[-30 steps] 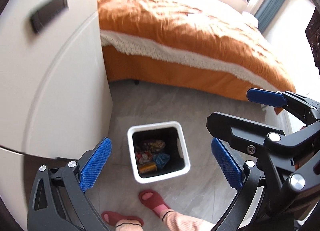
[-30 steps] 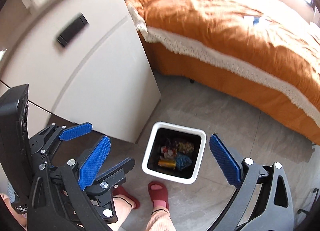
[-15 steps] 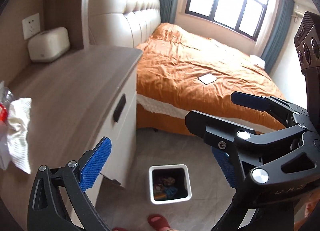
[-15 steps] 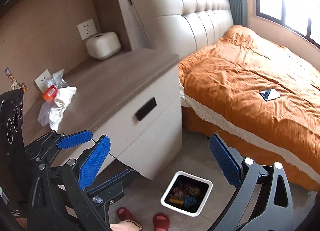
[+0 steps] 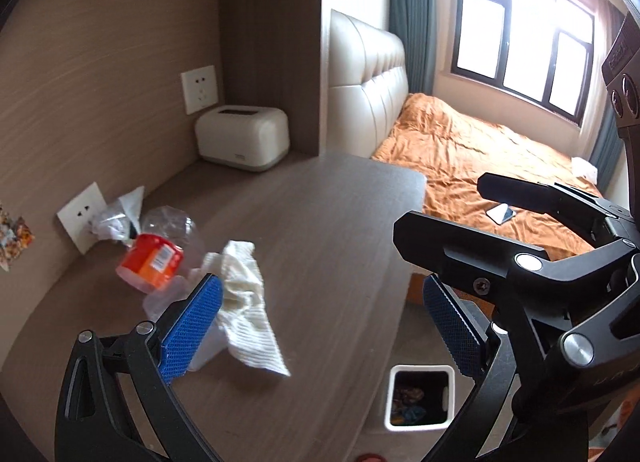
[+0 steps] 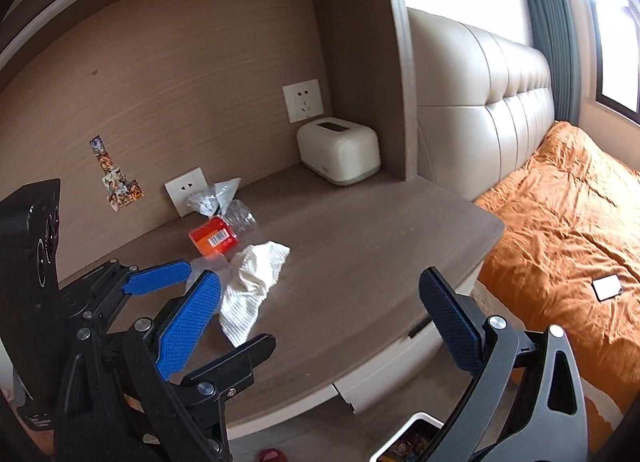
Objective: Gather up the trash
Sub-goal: 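Move both open tools back to the desk, then grasp the red-labelled plastic bottle with the left tool while the right tool grasps the white tissue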
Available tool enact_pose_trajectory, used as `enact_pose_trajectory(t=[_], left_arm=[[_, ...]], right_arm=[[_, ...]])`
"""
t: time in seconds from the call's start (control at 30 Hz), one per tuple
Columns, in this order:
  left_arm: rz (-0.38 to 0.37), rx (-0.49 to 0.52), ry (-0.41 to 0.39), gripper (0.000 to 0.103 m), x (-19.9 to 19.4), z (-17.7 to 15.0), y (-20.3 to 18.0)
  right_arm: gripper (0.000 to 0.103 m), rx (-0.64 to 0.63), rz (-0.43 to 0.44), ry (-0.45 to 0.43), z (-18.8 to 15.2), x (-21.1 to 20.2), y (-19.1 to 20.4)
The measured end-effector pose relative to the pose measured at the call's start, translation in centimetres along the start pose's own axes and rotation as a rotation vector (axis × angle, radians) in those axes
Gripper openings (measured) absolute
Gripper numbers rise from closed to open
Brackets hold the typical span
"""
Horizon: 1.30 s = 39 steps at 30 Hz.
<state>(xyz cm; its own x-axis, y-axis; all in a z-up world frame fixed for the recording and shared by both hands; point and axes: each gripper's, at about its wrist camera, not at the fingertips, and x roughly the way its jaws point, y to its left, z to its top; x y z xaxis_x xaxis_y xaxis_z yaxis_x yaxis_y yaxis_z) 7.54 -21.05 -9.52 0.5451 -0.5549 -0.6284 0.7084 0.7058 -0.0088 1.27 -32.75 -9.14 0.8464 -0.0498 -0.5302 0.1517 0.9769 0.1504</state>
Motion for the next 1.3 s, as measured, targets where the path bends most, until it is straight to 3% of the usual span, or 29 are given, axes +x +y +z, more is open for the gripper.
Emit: enact_pose_trajectory(t=[0.33, 0.63, 0.93, 1.13, 1.2, 1.3], left_arm=[[0.125, -0.031, -0.005, 0.098, -0.2, -0.6, 9.1], [0.177, -0.019, 0.058, 0.098, 3.5, -1.9, 16.6], [0.172, 0.016, 0.115, 0.098, 7.5, -2.4, 21.5], [0.127, 0.077, 0.147, 0.097, 10.1, -2.8, 23.1], [0.115, 0.103, 0.14, 0.095, 10.9, -2.6, 23.1], [0.074, 0.138, 0.15, 0.082, 12.2, -1.9, 23.1]], right_arm=[[0.099, -0.056, 0.03, 0.03, 2.1, 5.0, 5.3], [0.099, -0.046, -0.008, 0.105, 1.5, 9.9, 6.9], [0.099, -0.004, -0.057, 0.172, 0.5, 14.4, 6.8], [0.099, 0.008, -0.084, 0.204, -0.1, 16.6, 6.8], [0.099, 0.018, -0.096, 0.223, -0.4, 17.5, 6.6], [0.099, 0.052, -0.1, 0.257, -0.8, 18.8, 6.0]])
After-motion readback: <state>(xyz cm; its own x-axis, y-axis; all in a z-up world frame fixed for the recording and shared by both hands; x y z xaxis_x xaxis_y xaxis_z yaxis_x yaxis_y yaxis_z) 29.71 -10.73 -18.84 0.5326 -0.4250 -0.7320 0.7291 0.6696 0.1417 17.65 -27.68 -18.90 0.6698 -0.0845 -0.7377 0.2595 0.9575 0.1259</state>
